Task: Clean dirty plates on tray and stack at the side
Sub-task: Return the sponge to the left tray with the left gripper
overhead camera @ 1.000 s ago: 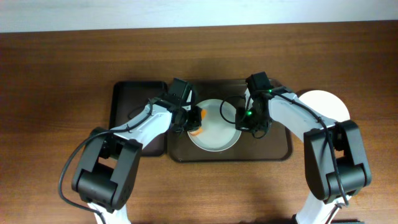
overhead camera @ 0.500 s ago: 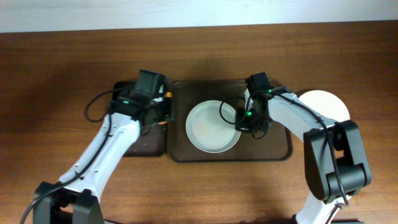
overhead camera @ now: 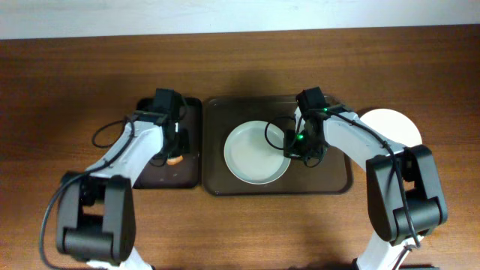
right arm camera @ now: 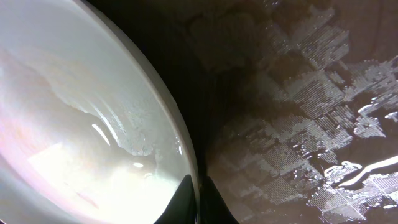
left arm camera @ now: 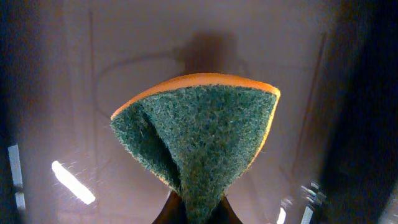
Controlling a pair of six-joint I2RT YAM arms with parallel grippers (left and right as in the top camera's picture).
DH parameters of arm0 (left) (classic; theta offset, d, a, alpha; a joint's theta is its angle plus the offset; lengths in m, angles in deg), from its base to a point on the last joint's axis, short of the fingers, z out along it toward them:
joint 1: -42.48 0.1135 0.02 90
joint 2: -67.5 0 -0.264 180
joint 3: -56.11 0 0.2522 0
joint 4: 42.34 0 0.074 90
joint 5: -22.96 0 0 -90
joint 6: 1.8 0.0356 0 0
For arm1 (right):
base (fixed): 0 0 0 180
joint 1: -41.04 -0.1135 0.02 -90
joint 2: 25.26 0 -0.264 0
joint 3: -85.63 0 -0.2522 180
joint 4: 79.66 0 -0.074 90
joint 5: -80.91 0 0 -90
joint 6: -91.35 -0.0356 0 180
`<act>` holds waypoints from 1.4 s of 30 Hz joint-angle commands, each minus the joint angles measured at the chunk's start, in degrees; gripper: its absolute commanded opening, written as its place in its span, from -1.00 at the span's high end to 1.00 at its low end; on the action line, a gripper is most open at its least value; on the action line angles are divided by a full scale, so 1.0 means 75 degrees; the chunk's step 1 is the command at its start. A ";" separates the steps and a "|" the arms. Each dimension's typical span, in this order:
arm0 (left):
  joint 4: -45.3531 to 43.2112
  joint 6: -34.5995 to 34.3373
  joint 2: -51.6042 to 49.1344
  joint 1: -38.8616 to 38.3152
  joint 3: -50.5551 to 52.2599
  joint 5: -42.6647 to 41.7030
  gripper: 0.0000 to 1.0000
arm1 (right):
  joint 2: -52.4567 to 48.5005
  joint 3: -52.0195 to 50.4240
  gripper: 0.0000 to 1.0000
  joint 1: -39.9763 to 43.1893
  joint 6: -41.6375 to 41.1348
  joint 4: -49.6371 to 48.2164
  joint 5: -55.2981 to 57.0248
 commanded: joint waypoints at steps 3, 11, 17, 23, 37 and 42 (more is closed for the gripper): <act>-0.0187 0.1970 -0.0734 0.0006 0.0064 -0.0490 1.00 | -0.0067 -0.0006 0.91 -0.0055 0.0076 0.0003 0.0082; -0.0425 0.2209 -0.0740 0.0006 0.0064 -0.0055 0.15 | -0.0067 -0.0006 0.91 -0.0055 0.0076 0.0003 0.0102; -0.1105 0.1743 -0.0740 0.0006 0.0064 -0.0178 -0.17 | -0.0067 -0.0006 0.90 -0.0055 0.0073 0.0003 0.0102; -0.1341 0.1358 -0.0842 0.0006 0.0064 -0.0175 0.40 | -0.0067 -0.0006 0.90 -0.0055 0.0073 0.0006 0.0102; 0.0291 0.1361 -0.0536 0.0055 -0.0740 -0.0557 -0.12 | -0.0067 -0.0006 0.90 -0.0055 0.0076 0.0012 0.0099; 0.0828 0.1361 -0.0542 0.0055 -0.0545 -0.0959 -0.12 | -0.0067 -0.0006 0.92 -0.0055 0.0076 0.0012 0.0099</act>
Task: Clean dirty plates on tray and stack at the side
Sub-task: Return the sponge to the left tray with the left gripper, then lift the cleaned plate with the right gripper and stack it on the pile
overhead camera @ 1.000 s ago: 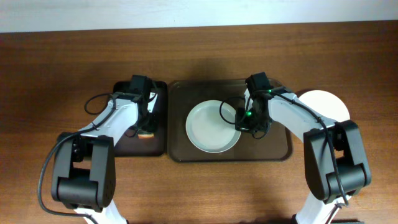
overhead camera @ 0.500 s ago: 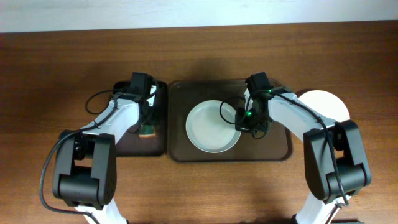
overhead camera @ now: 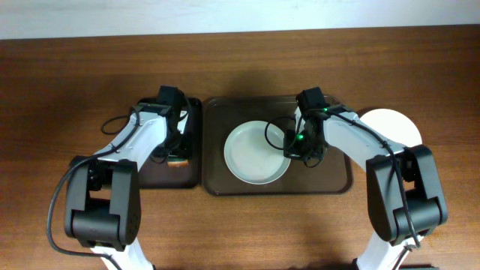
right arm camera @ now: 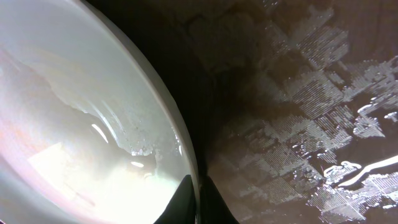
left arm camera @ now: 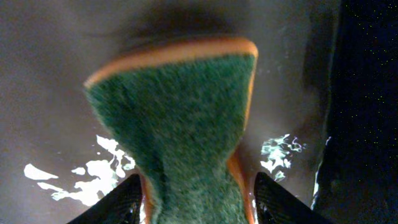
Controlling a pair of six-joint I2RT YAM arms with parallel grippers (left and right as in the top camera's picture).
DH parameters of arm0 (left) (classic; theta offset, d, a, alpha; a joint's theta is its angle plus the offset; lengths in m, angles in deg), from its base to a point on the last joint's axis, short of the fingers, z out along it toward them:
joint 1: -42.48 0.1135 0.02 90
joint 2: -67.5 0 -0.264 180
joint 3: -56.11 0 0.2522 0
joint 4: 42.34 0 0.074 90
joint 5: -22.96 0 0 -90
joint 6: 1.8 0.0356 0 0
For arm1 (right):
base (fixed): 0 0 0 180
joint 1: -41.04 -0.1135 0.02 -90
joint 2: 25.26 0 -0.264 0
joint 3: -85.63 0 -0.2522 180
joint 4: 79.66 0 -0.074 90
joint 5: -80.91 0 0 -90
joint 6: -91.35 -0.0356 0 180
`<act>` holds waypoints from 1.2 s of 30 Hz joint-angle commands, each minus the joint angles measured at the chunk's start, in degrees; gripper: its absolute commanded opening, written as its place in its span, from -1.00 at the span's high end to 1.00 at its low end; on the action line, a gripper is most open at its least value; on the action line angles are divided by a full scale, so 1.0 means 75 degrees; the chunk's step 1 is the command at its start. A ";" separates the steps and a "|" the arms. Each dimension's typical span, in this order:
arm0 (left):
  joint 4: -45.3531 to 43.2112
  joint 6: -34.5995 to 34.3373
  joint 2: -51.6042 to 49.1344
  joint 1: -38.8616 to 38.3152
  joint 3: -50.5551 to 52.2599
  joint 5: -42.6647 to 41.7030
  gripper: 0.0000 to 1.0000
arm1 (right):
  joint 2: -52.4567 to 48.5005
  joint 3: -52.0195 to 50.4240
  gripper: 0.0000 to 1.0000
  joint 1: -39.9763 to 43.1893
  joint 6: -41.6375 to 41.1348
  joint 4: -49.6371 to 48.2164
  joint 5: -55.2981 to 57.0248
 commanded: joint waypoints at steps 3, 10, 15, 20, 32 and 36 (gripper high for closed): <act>0.0064 -0.0026 0.0105 0.0032 0.0294 -0.0396 0.10 | -0.0067 -0.0006 0.92 -0.0055 0.0082 0.0041 0.0096; 0.0041 -0.0020 0.0105 0.0050 0.0356 -0.0347 1.00 | -0.0026 0.0055 0.92 -0.0055 0.0609 0.0131 0.0044; 0.0198 -0.0023 0.0230 0.0134 0.0169 -0.0108 0.46 | 0.0446 0.0239 0.92 -0.0055 0.0912 0.0382 0.0119; 0.0221 -0.0023 0.1035 0.0134 -0.0015 -0.0131 0.10 | 0.1294 0.0326 0.92 -0.0055 0.0918 0.0408 0.0938; 0.0061 -0.0023 0.2200 0.0134 -0.0012 -0.0131 -0.99 | 0.3139 0.0326 0.92 -0.0749 0.1749 0.0338 0.4975; 0.0061 -0.0023 0.2194 0.0131 -0.0012 -0.0134 -1.00 | 0.3150 0.0326 0.92 -0.1443 0.2127 0.0265 0.6475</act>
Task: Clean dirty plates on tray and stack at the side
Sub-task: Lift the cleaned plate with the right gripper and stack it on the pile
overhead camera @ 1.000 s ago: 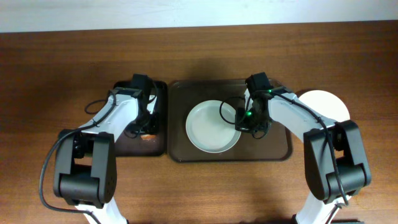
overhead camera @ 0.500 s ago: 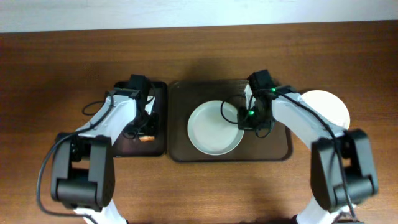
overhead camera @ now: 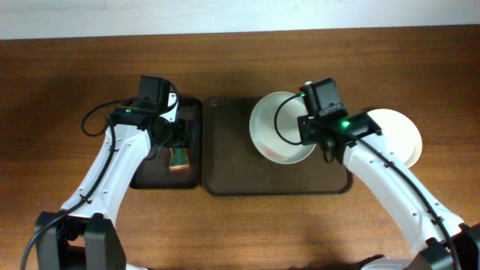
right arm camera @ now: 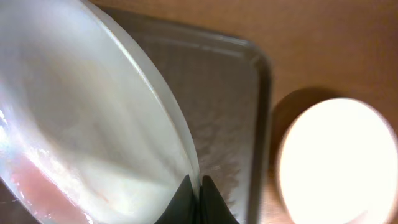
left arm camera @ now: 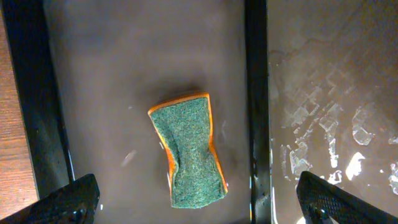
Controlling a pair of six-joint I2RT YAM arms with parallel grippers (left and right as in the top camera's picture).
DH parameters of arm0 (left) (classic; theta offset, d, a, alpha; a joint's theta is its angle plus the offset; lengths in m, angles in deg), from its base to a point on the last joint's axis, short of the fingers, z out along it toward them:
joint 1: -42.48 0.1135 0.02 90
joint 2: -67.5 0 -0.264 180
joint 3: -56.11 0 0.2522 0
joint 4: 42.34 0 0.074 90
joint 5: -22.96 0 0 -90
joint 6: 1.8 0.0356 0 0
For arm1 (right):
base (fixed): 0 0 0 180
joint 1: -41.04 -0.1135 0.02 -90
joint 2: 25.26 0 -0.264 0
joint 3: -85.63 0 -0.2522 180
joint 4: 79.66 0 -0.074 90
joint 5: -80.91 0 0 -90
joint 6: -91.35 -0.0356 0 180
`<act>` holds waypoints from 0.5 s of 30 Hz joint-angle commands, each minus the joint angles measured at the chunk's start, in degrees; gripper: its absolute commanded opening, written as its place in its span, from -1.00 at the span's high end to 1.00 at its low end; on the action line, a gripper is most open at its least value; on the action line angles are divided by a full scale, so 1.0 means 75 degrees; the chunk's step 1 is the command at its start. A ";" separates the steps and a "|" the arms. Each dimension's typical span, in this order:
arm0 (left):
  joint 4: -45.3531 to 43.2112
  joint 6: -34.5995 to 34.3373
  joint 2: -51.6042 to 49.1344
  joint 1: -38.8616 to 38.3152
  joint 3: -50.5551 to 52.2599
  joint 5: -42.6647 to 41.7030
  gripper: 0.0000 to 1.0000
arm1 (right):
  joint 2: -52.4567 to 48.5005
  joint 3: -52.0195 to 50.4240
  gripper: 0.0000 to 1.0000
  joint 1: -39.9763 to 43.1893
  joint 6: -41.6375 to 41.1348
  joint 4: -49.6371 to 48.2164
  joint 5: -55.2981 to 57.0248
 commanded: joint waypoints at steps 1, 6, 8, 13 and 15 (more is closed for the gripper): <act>0.0003 0.0032 0.0038 0.0052 -0.0070 0.0052 -0.99 | 0.0125 0.0131 0.92 -0.0635 0.0373 -0.0073 0.2063; 0.0003 0.0032 0.0038 0.0052 -0.0070 0.0052 -0.99 | 0.0125 0.0131 0.92 -0.1504 0.0370 -0.0184 0.3678; -0.0003 0.0032 0.0038 0.0052 -0.0070 0.0052 -1.00 | 0.0125 0.0131 0.92 -0.1976 0.0370 -0.0242 0.4473; -0.0017 0.0032 0.0038 0.0055 -0.0070 0.0052 -0.99 | 0.0125 0.0131 0.92 -0.2681 0.0373 -0.0353 0.5890; -0.0017 0.0032 0.0038 0.0055 -0.0070 0.0052 -0.99 | 0.0125 0.0131 0.92 -0.2844 0.0373 -0.0411 0.6231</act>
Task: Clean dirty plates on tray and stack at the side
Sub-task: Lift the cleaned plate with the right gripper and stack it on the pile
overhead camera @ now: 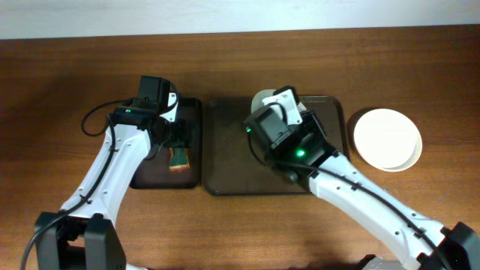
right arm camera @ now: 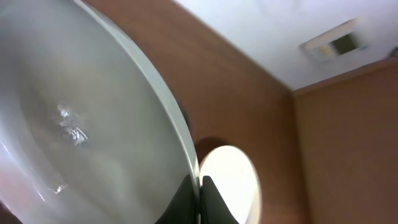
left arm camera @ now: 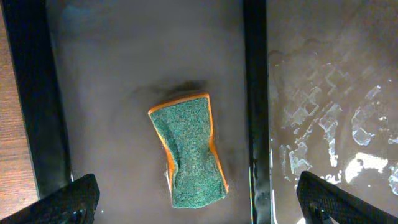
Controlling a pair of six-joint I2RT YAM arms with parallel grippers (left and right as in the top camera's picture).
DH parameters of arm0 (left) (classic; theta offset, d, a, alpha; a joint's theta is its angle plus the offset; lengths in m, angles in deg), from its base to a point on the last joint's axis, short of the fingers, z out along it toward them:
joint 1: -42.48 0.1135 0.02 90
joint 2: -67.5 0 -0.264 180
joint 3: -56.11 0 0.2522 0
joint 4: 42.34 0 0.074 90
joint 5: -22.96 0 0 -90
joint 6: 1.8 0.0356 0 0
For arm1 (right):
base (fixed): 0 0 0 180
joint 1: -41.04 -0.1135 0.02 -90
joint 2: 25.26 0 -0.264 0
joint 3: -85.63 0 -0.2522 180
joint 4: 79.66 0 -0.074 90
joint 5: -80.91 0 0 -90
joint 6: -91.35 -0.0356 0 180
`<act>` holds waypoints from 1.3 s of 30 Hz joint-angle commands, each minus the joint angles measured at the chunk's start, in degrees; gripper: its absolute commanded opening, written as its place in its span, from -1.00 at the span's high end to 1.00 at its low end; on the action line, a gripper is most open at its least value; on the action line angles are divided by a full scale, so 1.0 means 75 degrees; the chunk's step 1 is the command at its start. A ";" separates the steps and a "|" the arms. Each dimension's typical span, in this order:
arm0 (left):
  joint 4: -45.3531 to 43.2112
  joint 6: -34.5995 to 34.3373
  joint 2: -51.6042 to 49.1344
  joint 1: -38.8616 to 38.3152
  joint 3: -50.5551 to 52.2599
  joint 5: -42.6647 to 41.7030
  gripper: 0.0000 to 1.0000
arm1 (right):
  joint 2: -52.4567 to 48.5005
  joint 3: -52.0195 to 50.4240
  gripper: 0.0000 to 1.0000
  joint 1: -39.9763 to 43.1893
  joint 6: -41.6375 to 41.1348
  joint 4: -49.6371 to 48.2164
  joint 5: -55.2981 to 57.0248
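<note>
A pale plate (right arm camera: 81,112) fills the left of the right wrist view, tipped steeply, and my right gripper (right arm camera: 199,194) is shut on its rim. In the overhead view that arm is raised toward the camera above the large brown tray (overhead camera: 330,176), with only a sliver of the plate (overhead camera: 262,98) showing. The white plate stack (overhead camera: 386,139) sits right of the tray, seen again as the stack (right arm camera: 227,180). My left gripper (left arm camera: 198,204) hangs open above a green and orange sponge (left arm camera: 188,149), not touching it.
The sponge (overhead camera: 178,159) lies in a small dark tray (overhead camera: 146,178) left of the large tray. The large tray's wet floor (left arm camera: 323,124) shows past the divider. Bare wooden table surrounds both trays.
My right arm has risen toward the overhead camera and swung left, and the plate is tipped far steeper. The left arm and the sponge are where they were.
First my left gripper held the sponge over the small tray while my right gripper pinched the rim of the plate lying in the large tray. Then the sponge was down with the jaws spreading. Later it lay free, and the plate was off the tray, now higher.
</note>
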 commanded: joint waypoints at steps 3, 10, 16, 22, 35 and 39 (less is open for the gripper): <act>-0.0012 0.0032 0.0038 0.0055 -0.0070 0.0052 -0.99 | 0.0122 0.0131 0.92 -0.0399 -0.0050 -0.0216 0.1545; 0.0012 0.0032 0.0038 0.0052 -0.0070 0.0052 -0.99 | 0.0122 0.0131 0.92 -0.0047 -0.0839 -0.0405 0.0560; 0.0015 0.0032 0.0038 0.0052 -0.0070 0.0050 -0.99 | 0.0122 0.0128 0.92 0.2025 -0.2055 -0.0114 -0.3188; 0.0015 0.0032 0.0038 0.0052 -0.0070 0.0050 -0.99 | 0.0108 0.0119 0.92 0.5001 -0.2157 0.0262 -0.6000; 0.0012 0.0032 0.0038 0.0052 -0.0070 0.0050 -0.99 | -0.0874 0.0085 0.92 0.9500 -0.2151 0.0775 -0.7638; 0.0015 0.0032 0.0038 0.0052 -0.0070 0.0050 -0.99 | -0.1204 0.0085 0.92 1.0060 -0.2151 0.0810 -0.7857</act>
